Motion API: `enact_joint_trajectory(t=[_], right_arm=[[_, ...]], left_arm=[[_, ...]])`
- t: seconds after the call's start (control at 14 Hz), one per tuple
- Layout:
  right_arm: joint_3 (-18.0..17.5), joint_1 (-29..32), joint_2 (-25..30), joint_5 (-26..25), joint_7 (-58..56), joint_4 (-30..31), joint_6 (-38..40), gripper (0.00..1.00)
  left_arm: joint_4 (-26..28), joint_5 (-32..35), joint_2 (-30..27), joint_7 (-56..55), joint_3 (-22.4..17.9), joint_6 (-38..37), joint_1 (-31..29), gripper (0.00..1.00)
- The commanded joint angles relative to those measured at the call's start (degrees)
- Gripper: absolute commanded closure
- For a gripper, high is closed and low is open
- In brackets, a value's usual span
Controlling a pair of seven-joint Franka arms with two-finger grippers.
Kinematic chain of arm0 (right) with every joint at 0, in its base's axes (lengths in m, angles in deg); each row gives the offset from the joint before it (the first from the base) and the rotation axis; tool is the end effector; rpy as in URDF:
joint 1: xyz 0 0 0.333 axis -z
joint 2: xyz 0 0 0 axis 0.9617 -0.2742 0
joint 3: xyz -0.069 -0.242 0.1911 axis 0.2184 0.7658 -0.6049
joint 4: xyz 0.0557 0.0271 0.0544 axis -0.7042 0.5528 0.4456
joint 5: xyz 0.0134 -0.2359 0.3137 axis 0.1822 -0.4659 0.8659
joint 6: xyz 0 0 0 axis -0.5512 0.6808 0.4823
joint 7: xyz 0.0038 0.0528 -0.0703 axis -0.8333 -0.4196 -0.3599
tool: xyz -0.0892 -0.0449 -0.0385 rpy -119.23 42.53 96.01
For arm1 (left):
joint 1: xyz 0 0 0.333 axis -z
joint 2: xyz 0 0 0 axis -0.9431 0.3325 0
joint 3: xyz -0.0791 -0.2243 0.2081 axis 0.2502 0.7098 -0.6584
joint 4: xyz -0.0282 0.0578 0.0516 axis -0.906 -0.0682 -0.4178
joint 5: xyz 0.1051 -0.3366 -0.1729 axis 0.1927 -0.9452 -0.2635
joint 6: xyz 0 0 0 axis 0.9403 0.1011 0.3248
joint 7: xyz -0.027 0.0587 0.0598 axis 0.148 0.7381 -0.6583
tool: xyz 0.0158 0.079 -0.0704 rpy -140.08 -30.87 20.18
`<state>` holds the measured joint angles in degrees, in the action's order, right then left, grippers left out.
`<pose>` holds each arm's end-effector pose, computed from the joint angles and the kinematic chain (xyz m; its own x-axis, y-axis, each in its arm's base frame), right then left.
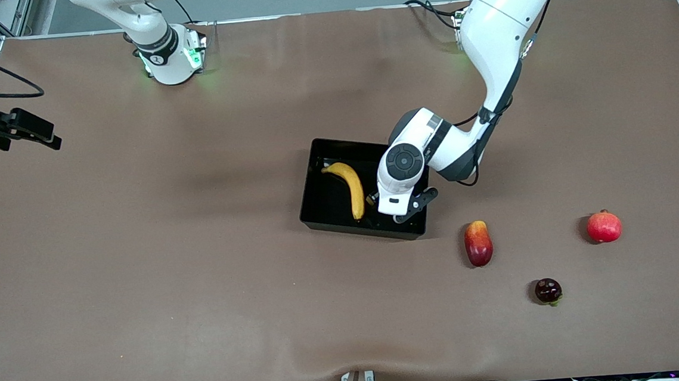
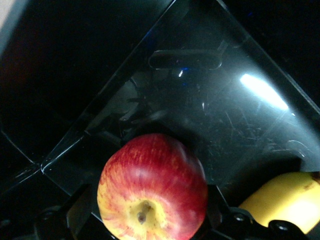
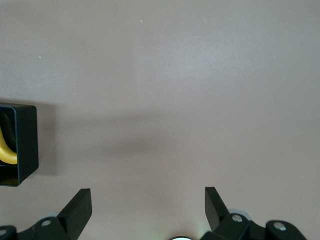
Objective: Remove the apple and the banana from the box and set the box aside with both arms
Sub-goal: 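Lower the left gripper and grasp the red apple in the box, then lift the apple out of the box with the left gripper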
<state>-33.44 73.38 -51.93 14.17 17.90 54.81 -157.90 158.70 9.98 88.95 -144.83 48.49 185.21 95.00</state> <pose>0.5380 0.0061 0.6425 0.9942 -0.0880 -0.0614 -0.0904 -0.9952 -0.0386 0.5266 -0.4047 0.1964 0.8224 0.5465 -0.1582 0.5340 -0.8373 -0.1172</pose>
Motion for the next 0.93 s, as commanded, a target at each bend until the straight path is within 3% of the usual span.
enact_joint_trajectory(t=[0.0,0.07,0.29,0.5,0.86], right_arm=[[0.38,-0.61,-0.15,0.02,0.08,-0.58,0.22,0.0],[0.38,-0.61,-0.15,0.02,0.08,-0.58,0.22,0.0],[0.38,-1.22,-0.41,0.02,0.08,-0.58,0.22,0.0],[0.38,-1.31,-0.59,0.02,0.08,-0.58,0.22,0.0],[0.38,-1.31,-0.68,0.11,0.08,-0.58,0.04,0.0]], left_arm=[[0.32,1.54,-0.83,-1.94,-0.09,0.76,0.1,0.81],[0.23,1.54,-1.19,-2.03,-0.09,0.59,-0.07,1.0],[-0.12,1.54,-4.08,-1.94,-0.01,-0.55,-0.95,1.0],[-2.66,1.54,-8.99,-0.02,-0.35,-8.79,-1.56,1.0],[-4.69,1.54,-17.52,10.33,-0.36,-18.74,-7.79,1.0]])
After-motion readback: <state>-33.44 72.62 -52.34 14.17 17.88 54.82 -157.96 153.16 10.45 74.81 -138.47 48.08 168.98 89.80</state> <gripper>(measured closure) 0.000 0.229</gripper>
